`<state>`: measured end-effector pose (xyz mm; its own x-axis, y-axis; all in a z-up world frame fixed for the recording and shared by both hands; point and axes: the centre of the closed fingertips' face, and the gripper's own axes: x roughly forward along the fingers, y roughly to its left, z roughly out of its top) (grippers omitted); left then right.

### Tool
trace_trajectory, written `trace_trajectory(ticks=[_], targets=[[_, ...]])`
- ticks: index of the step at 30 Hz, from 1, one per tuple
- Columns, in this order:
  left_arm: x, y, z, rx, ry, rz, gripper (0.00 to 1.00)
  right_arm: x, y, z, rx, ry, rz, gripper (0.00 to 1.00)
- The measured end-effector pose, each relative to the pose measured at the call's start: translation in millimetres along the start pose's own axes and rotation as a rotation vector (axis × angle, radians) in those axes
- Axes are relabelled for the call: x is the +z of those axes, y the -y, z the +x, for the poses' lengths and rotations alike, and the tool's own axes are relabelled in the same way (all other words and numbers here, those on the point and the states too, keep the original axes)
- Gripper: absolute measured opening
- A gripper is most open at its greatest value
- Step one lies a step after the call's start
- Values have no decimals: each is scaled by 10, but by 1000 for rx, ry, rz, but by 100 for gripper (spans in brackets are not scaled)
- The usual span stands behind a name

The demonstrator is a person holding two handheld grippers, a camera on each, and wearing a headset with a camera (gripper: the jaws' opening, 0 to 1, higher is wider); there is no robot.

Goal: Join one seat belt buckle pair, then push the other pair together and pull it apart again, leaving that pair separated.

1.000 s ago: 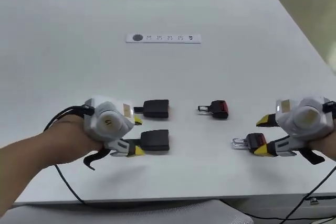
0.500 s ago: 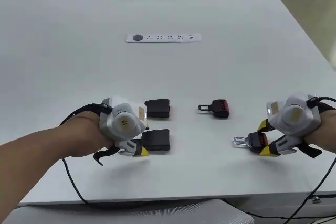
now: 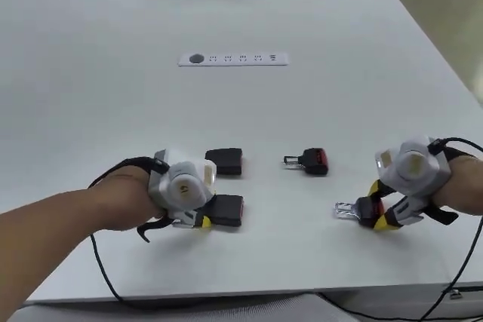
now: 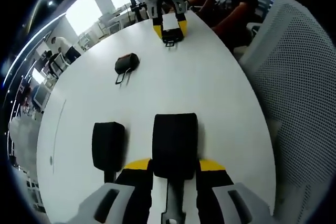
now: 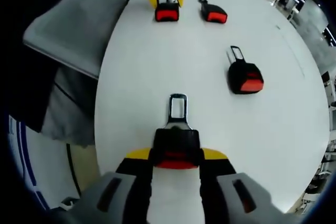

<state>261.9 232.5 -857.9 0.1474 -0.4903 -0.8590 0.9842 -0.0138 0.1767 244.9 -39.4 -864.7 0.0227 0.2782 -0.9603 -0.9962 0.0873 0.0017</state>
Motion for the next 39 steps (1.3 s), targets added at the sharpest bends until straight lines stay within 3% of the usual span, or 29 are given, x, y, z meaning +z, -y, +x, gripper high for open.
trace_trajectory(ticks=[3,10,15,18,39], targets=[[3,-9,-22,2,7,-2,32,38,-26,-31,5,-12,-7,34],[-15,-6,-26,16,9,-83,31,61,-49,-44,10,-19,-32,34],[-24,-6,-26,18,8,-84,31,24,-26,-16,22,-107,-76,34],[-24,-6,-24,14,4,-84,31,31,-4,-8,26,-132,-86,34],[-22,-10,-28,17,-44,-86,31,52,-29,-40,13,-92,-59,35]])
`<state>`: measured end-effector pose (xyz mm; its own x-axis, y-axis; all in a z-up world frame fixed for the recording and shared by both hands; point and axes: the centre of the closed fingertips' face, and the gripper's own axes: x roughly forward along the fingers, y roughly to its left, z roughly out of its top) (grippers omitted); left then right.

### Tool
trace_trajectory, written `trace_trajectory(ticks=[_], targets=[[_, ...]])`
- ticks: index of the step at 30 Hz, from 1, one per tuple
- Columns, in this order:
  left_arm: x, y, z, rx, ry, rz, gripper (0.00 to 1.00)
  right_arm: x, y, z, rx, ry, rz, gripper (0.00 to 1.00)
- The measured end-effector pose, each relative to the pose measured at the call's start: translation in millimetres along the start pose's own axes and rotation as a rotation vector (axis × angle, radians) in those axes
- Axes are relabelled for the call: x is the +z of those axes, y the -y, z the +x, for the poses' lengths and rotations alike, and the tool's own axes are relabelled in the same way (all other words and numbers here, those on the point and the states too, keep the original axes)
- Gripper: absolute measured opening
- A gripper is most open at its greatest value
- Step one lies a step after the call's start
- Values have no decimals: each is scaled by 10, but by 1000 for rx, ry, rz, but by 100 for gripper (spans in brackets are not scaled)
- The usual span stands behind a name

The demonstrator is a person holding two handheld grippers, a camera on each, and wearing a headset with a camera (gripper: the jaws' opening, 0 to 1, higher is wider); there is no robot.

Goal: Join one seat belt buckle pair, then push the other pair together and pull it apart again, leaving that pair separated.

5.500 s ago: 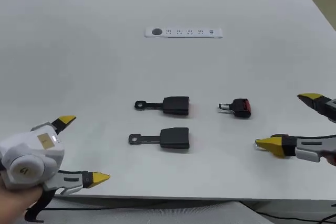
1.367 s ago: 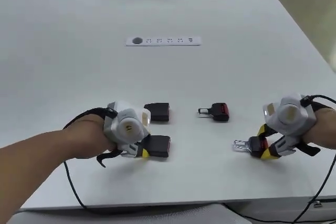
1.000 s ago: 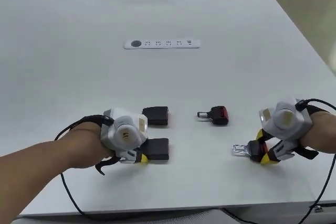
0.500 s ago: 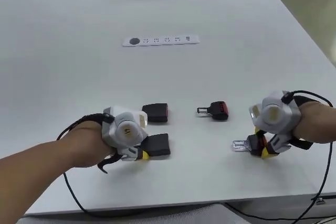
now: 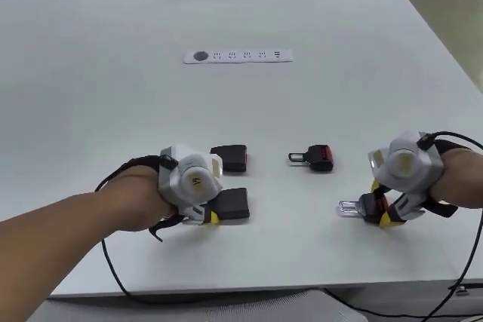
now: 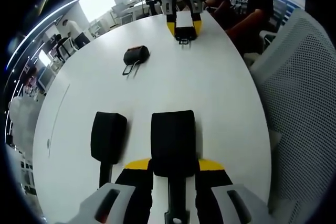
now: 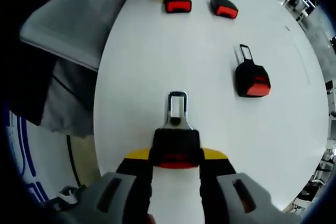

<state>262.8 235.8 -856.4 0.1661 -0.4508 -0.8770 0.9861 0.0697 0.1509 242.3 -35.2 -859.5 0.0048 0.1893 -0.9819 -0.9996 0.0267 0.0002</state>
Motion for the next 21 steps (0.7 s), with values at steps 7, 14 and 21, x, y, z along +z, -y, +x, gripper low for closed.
trace_trajectory(ticks=[7,14,21], targets=[[3,-2,-1,1,-1,-1,31,19,-16,-21,-14,-12,13,35],[4,-4,3,-6,-7,6,31,78,1,1,-27,20,43,35],[3,-8,6,-6,0,5,31,237,-10,51,-42,121,119,35]])
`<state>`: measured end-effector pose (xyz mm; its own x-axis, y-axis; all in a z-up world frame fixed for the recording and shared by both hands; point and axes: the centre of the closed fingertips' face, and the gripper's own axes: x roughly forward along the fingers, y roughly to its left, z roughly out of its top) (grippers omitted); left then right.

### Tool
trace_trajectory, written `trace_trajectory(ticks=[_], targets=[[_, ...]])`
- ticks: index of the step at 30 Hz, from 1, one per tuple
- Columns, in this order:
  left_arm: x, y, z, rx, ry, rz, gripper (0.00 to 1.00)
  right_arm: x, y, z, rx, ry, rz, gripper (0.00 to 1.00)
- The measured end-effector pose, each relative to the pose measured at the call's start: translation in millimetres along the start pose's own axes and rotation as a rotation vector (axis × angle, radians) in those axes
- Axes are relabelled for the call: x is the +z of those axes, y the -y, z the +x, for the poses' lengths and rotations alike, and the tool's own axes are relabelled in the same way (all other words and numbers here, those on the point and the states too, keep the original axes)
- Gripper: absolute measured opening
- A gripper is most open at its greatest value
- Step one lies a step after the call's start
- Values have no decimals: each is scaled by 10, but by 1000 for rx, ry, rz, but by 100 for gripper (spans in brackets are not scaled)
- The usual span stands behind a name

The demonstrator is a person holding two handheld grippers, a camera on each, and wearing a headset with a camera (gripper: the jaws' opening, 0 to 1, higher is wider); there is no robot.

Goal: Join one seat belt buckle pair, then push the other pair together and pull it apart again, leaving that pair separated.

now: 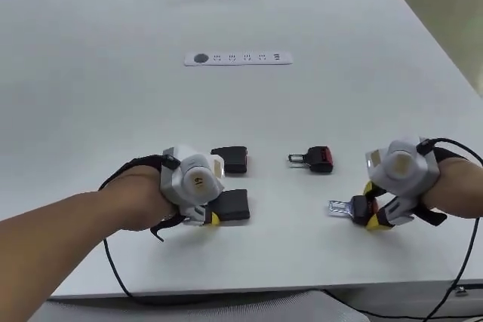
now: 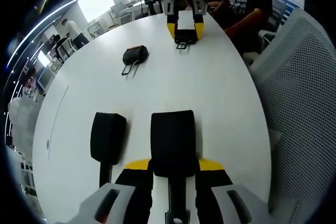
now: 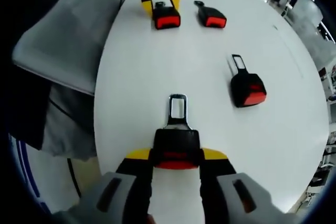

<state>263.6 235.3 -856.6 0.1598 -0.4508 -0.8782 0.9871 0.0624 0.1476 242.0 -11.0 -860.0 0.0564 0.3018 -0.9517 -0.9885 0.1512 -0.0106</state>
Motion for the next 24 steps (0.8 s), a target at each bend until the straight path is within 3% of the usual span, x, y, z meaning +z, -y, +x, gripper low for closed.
trace_trajectory(ticks=[9,24], targets=[[-2,3,8,-3,-4,-1,31,140,25,68,-4,23,-7,35],[-10,2,12,-8,-5,-3,31,574,-8,223,-4,97,-4,35]])
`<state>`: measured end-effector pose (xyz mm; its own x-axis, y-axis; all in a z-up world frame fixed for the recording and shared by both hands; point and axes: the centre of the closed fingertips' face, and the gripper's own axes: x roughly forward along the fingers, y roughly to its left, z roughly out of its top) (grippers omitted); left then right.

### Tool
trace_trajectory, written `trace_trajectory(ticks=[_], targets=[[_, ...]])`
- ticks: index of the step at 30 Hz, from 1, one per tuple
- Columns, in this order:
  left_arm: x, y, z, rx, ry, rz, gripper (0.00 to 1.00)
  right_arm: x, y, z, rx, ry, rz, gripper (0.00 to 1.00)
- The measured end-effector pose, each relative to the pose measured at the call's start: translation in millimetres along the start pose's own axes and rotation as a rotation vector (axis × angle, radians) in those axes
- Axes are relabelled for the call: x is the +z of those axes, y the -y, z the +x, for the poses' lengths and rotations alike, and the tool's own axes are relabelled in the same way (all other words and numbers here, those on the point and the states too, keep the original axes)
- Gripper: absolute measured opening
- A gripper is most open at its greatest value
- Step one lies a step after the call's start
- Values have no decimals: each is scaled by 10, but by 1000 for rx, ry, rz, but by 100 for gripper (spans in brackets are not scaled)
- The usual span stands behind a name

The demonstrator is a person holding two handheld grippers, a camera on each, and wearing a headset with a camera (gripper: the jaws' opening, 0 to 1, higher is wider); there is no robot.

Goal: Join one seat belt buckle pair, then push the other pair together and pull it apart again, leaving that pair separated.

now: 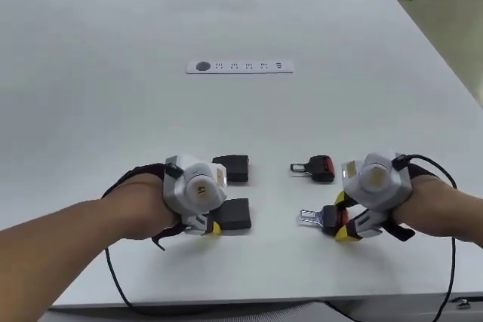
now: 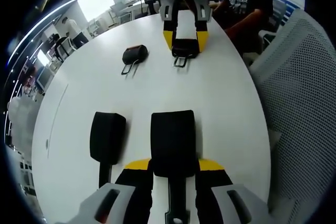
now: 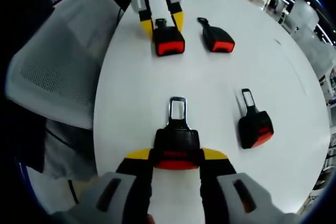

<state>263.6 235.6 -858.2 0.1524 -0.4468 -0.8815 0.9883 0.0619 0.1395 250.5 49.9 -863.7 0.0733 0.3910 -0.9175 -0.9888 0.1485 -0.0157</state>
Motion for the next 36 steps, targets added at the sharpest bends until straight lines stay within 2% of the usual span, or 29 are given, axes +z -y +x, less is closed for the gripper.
trace_trajectory(ticks=[8,20,28,36], targets=[[-3,-1,0,-6,-2,-1,31,231,-39,92,-1,39,-3,35],[1,7,-3,-6,-3,8,31,470,-47,192,0,69,-11,35],[8,5,3,-14,-9,18,31,610,-54,255,12,57,-51,35],[21,11,15,-27,-40,56,31,737,-67,311,17,59,-63,35]])
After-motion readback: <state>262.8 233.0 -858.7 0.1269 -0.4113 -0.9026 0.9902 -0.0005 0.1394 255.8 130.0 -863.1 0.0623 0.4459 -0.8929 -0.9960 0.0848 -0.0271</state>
